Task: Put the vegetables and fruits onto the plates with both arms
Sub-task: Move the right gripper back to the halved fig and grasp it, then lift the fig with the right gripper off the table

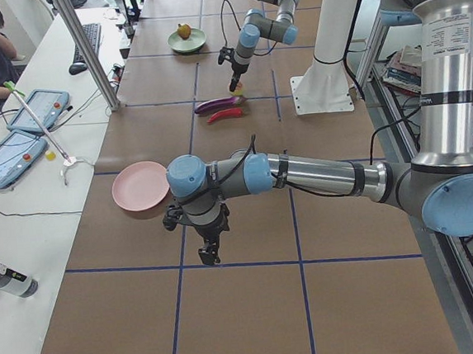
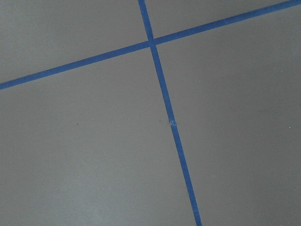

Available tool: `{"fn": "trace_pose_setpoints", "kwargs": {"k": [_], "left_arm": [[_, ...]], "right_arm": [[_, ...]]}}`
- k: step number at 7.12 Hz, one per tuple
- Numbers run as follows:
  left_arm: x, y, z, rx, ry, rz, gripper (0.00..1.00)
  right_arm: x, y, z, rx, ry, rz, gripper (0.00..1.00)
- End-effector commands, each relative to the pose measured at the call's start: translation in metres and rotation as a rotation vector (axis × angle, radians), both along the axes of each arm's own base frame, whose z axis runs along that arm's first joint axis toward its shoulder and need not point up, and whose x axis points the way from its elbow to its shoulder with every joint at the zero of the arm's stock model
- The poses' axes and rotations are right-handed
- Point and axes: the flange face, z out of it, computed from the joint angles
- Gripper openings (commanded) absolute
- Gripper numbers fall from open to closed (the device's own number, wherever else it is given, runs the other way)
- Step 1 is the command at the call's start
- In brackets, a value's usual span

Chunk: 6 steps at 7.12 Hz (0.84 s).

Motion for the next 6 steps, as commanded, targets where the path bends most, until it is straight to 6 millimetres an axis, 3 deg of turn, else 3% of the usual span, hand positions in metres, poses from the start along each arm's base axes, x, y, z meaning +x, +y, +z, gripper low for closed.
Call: {"fn": "trace_pose_setpoints", "kwargs": {"k": [1,3,4,5,6], "left_arm": [[0.000,0.000,0.001,-0.002,0.000,0.000,1.00],[0.001,0.000,0.004,-0.007,0.000,0.004,1.00],[0.001,0.000,0.004,-0.007,0.000,0.004,1.00],[0.001,0.000,0.005,-0.009,0.000,0.004,1.00],[0.001,0.000,0.005,-0.010,0.000,0.004,1.00]], "right_arm": [[-0.011,0.007,0.004,-0.005,0.013,-0.012,1.00],[-0.017,0.010,0.009,-0.006,0.025,-0.025,1.00],[-0.015,0.011,0.004,-0.003,0.014,-0.025,0.64],[-0.013,0.009,0.004,0.005,0.015,-0.031,0.03],[0.015,-0.007,-0.008,0.055,-0.003,-0.075,0.03]]}}
